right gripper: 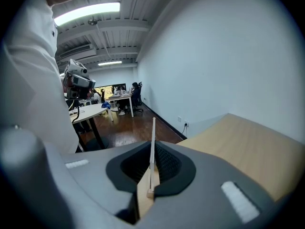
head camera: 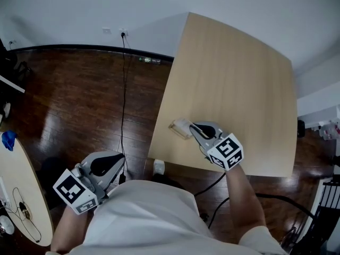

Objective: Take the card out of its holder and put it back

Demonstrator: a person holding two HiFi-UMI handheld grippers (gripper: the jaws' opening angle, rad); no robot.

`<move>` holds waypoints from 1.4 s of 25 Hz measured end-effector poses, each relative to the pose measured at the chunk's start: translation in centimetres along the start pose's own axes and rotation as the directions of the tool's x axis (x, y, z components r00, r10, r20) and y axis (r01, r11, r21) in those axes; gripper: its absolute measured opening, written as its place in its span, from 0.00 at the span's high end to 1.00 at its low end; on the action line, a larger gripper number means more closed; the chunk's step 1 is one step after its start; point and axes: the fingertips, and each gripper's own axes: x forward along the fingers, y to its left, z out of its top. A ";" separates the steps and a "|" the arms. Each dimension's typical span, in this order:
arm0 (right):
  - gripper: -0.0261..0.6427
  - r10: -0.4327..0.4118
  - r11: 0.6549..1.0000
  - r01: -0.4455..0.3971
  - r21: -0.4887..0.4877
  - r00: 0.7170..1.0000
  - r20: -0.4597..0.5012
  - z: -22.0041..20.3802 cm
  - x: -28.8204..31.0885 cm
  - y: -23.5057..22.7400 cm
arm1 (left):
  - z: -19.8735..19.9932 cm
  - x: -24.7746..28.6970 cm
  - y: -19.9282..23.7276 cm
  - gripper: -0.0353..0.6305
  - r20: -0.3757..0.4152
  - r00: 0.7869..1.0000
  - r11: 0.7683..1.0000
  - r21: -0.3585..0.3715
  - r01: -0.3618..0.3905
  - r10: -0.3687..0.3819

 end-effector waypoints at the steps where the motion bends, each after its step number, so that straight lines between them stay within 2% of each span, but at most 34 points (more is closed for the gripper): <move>1: 0.93 -0.005 1.000 0.005 -0.005 1.000 0.004 0.4 -0.3 0.2 | 0.0 -0.3 -0.1 0.94 0.004 1.000 1.000 0.001 0.002 -0.002; 6: 0.93 -0.027 0.999 0.027 -0.028 1.000 0.008 2.0 -1.6 1.7 | -0.2 -1.6 -0.6 0.94 0.022 1.000 1.000 0.006 0.016 -0.016; 12: 0.93 -0.024 0.999 0.025 -0.048 1.000 0.016 3.9 -2.3 5.5 | -1.5 -4.0 -0.9 0.94 0.032 0.999 1.000 0.003 0.029 -0.029; 35: 0.93 0.007 0.997 -0.006 -0.077 1.000 0.015 8.7 -1.4 26.4 | -7.3 -16.7 -0.9 0.94 0.046 0.995 0.995 0.050 0.082 -0.085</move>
